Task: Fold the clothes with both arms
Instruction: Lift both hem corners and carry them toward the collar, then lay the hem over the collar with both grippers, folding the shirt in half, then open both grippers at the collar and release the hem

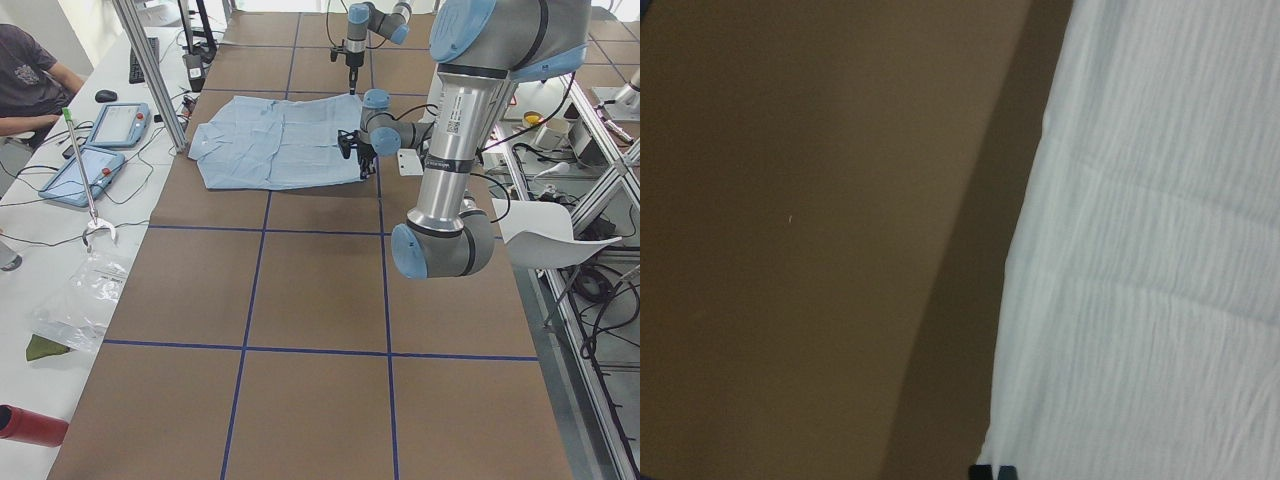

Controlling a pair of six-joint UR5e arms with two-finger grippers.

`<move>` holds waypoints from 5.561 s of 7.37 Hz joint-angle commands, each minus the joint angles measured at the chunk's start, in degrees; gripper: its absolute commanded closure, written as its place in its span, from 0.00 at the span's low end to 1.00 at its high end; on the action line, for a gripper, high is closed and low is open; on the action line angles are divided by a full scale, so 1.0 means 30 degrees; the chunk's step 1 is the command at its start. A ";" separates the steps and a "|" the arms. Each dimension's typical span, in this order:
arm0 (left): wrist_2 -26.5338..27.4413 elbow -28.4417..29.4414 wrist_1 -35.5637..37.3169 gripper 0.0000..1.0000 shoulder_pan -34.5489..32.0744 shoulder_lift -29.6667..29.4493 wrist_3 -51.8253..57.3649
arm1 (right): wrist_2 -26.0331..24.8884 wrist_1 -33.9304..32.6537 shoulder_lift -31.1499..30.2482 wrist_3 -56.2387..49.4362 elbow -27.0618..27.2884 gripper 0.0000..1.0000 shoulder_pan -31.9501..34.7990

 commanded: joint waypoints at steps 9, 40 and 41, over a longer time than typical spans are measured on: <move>-0.0424 0.0306 -0.0068 1.00 -0.2645 -0.0408 0.4350 | 0.1889 0.0234 0.0135 -0.0317 -0.0996 1.00 0.3082; -0.5728 2.1752 -1.6035 1.00 -1.2489 -1.0515 0.7313 | 0.4415 0.0495 1.5809 -0.4594 -2.0626 1.00 1.0937; -0.5699 2.1722 -1.6035 0.49 -1.2489 -1.0516 0.7312 | 0.3892 0.0904 1.5809 -0.4594 -2.0596 0.02 1.0647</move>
